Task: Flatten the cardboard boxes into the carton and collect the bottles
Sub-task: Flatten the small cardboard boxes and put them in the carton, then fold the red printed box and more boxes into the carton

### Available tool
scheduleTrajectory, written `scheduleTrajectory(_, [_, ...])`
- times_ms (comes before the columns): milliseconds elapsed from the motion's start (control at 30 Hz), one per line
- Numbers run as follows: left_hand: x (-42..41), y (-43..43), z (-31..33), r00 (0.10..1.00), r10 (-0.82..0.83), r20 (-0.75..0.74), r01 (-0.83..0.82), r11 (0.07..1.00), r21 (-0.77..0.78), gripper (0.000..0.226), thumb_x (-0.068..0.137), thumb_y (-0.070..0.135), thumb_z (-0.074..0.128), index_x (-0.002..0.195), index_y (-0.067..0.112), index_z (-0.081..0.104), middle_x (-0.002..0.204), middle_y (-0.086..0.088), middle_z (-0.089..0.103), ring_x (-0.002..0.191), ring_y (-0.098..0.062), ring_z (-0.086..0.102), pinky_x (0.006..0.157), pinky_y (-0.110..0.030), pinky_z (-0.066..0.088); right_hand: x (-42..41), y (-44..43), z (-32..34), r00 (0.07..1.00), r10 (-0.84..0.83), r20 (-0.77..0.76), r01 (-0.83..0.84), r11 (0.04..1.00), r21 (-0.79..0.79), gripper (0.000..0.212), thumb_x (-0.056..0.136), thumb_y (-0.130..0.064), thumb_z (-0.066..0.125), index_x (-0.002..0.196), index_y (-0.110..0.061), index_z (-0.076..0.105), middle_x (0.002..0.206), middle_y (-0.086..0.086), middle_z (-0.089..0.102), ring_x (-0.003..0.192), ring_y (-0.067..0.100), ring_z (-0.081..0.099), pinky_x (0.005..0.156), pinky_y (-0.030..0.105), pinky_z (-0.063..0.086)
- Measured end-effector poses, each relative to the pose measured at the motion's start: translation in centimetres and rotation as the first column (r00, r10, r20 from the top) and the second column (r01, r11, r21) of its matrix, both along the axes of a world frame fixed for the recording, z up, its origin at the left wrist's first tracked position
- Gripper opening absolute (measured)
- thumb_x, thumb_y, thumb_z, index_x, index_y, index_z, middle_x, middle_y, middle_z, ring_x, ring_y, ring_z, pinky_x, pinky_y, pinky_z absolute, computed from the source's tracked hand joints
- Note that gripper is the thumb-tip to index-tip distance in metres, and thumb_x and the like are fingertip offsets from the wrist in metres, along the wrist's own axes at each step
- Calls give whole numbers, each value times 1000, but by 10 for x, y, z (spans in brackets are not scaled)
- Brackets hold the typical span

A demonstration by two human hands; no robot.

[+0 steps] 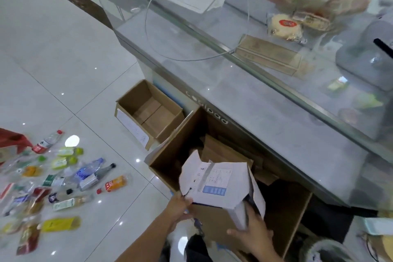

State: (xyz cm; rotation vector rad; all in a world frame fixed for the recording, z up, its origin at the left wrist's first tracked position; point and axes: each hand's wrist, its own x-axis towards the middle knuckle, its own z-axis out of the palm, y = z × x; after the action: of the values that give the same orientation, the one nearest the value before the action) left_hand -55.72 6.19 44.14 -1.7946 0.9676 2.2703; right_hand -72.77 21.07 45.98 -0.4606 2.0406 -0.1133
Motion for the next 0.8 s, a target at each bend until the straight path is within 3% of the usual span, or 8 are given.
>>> scheduleTrajectory(67, [-13,-4,-1,996,79,43,-77,996,-42,39,100,18,45,137,14,37,130,-7,53,101,-20,59,58,-25,59,3,-22,2,988,73,-138,-70,997,27,106,70,-52,73,149,-38,3,152,-7,25,143,24,23,112,61,18])
scheduleTrajectory(167, [-26,-13,-4,984,38,173,-19,994,-108,67,101,37,37,153,21,-2,159,-6,15,139,-29,33,107,-46,43,6,-59,-1,945,170,-280,-155,985,77,102,73,-56,69,149,-32,5,152,-1,24,143,29,21,109,62,27])
scheduleTrajectory(233, [-25,-16,-7,974,41,221,-18,994,-106,72,101,43,33,153,19,-11,161,-6,-1,147,-29,17,118,-47,26,13,-81,-7,957,165,-238,-143,984,104,104,76,-53,68,150,-27,0,155,3,18,144,34,17,109,64,26])
scheduleTrajectory(367, [8,-18,6,972,110,209,-88,990,-115,57,103,37,32,152,11,17,154,-11,30,138,-29,35,114,-38,31,43,-105,-21,946,302,-116,-283,946,160,101,84,-48,60,152,-15,-8,157,6,10,139,32,27,111,50,31])
scheduleTrajectory(467, [69,-25,3,942,194,274,-161,977,-138,58,103,35,33,152,8,16,159,-9,19,143,-29,27,118,-40,26,84,-121,-16,860,492,-131,-475,868,143,88,93,-45,47,152,-10,-9,160,9,6,141,31,25,111,43,32])
scheduleTrajectory(667, [243,-27,13,812,405,420,-324,912,-251,50,100,24,43,144,0,38,150,-16,37,137,-30,38,114,-35,31,202,-181,6,598,768,-229,-783,621,38,66,94,-35,45,149,-11,18,148,9,36,133,27,39,106,38,38])
scheduleTrajectory(733, [304,-18,22,766,467,442,-378,883,-277,44,96,26,49,130,0,53,145,-15,43,135,-30,41,111,-31,32,255,-203,11,485,848,-214,-868,496,-1,64,95,-35,43,149,-10,20,146,11,40,132,28,40,107,36,36])
scheduleTrajectory(800, [363,-3,24,728,506,463,-429,863,-268,35,82,38,48,97,9,61,133,-17,49,133,-29,42,105,-27,34,317,-221,10,394,900,-185,-918,395,-34,65,97,-37,40,151,-11,16,143,11,44,131,26,43,107,35,37])
